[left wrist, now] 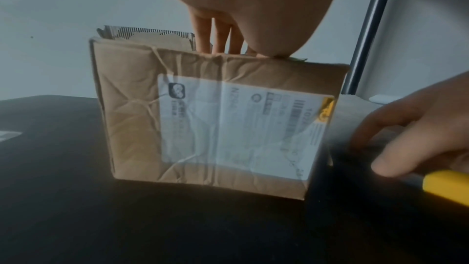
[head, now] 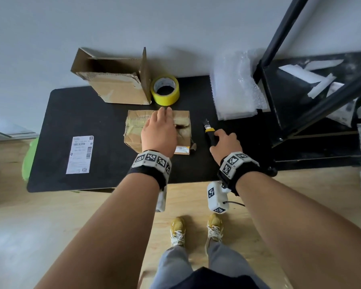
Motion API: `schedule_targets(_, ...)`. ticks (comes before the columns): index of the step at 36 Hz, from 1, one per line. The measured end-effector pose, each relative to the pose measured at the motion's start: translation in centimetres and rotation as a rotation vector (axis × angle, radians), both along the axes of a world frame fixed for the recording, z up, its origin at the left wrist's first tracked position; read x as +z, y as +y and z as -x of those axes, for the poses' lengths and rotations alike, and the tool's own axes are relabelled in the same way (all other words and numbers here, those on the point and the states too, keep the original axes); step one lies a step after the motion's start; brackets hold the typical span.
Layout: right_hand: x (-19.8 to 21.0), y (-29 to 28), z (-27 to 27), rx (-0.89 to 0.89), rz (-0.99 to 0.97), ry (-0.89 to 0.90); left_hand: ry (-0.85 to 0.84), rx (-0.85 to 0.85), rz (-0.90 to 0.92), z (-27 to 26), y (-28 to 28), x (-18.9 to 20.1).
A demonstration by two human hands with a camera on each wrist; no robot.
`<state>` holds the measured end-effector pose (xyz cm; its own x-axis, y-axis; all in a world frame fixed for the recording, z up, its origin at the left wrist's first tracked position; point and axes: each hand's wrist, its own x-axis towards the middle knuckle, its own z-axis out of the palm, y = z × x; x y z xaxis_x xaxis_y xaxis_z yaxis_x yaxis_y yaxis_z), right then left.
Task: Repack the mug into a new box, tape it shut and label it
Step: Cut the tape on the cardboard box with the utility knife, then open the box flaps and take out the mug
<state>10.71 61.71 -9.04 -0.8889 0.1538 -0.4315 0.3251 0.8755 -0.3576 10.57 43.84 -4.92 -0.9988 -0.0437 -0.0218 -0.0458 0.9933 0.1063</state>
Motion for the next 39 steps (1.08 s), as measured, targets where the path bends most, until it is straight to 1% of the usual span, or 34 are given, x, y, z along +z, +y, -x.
schedule_targets(4, -0.5, 0.1, 0.0, 0.026, -0.004, -0.027, -0.011, 0.022, -0.051, 0.1, -0.3, 0.2)
schedule_targets(7, 0.1, 0.3, 0.3, 0.05, -0.003, -0.016, -0.017, 0.038, -0.092, 0.2, -0.5, 0.4)
schedule_targets(9, 1.2, 0.1, 0.6, 0.052, 0.021, 0.032, -0.025, 0.043, -0.11, 0.2, -0.5, 0.6)
schedule_targets(11, 2.6, -0.4, 1.3, 0.048, 0.086, 0.107, -0.044, 0.045, -0.128, 0.1, -0.5, 0.9)
schedule_targets(15, 5.1, -1.9, 2.5, 0.087, 0.204, 0.229, -0.094, 0.067, -0.221, -0.7, -0.8, 1.5)
schedule_targets(17, 6.2, -2.7, 2.8, 0.135, 0.243, 0.258, -0.054, 0.061, -0.231, -1.4, -1.2, 1.7)
schedule_targets(19, 7.2, -3.6, 3.0, 0.205, 0.257, 0.268, 0.027, 0.053, -0.182, -2.2, -1.7, 1.7)
schedule_targets(22, 7.9, -4.9, 3.0, 0.318, 0.255, 0.249, 0.122, 0.125, -0.162, -3.7, -2.4, 1.8)
schedule_targets(26, 7.5, -6.4, 2.9, 0.431, 0.235, 0.219, 0.14, 0.218, -0.094, -5.7, -2.7, 2.0)
schedule_targets(28, 7.1, -6.8, 2.8, 0.44, 0.202, 0.255, 0.101, 0.238, -0.095, -6.2, -2.7, 2.0)
schedule_targets(30, 7.0, -7.0, 2.7, 0.444, 0.153, 0.316, 0.028, 0.257, -0.162, -6.5, -2.5, 2.0)
schedule_targets(32, 7.0, -7.0, 2.6, 0.461, 0.105, 0.337, -0.028, 0.258, -0.217, -6.5, -2.3, 2.0)
schedule_targets(36, 7.1, -6.8, 2.5, 0.475, 0.029, 0.298, -0.018, 0.282, -0.281, -6.1, -2.3, 2.2)
schedule_targets(39, 7.5, -6.7, 2.2, 0.43, -0.005, 0.256, 0.025, 0.289, -0.293, -5.5, -2.7, 2.4)
